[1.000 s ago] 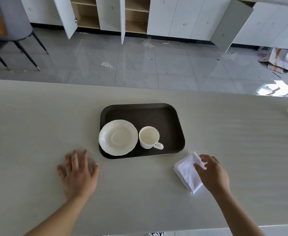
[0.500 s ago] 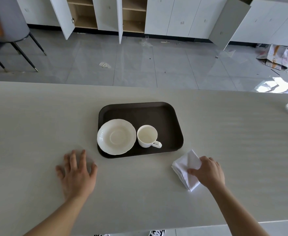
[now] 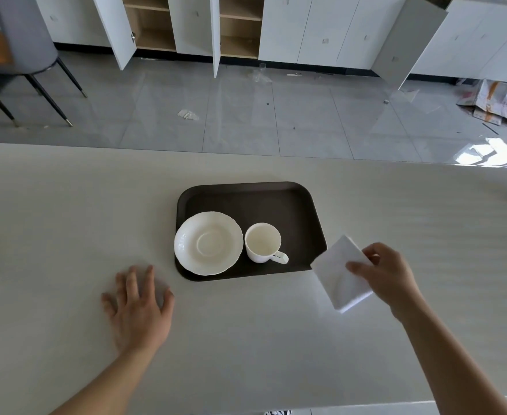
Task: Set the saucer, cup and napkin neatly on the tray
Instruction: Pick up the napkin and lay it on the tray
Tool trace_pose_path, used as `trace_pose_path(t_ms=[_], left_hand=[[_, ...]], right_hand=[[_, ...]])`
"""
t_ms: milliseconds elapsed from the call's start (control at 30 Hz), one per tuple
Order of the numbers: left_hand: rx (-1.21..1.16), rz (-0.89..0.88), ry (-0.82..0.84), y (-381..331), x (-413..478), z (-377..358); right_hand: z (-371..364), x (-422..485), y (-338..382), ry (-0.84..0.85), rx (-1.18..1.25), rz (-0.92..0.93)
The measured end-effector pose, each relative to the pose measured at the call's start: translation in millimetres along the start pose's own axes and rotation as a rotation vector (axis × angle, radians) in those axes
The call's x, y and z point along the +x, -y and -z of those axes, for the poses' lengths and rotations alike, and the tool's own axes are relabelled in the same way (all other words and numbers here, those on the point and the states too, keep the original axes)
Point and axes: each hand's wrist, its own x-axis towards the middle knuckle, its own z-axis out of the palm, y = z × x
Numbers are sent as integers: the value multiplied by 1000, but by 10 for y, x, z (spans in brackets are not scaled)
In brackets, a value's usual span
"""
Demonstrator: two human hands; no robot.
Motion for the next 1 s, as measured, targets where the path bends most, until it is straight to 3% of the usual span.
trace_pose_path(t_ms=[167,400,567,767,1000], left_hand=[[-2,0,-6,4,-4,-4],[17,6,-2,1,1,3],[28,7,-4,1,0,0],[23,12,-9,-7,-2,7],[28,13,-11,-12,-3,6]], right_hand=[[-55,265,324,21,37,54],[-336,568,494,185,112,41],[-437,789,469,257,-32,85],[-509,917,470,170,-312,222],[-580,874,408,49,-315,262]])
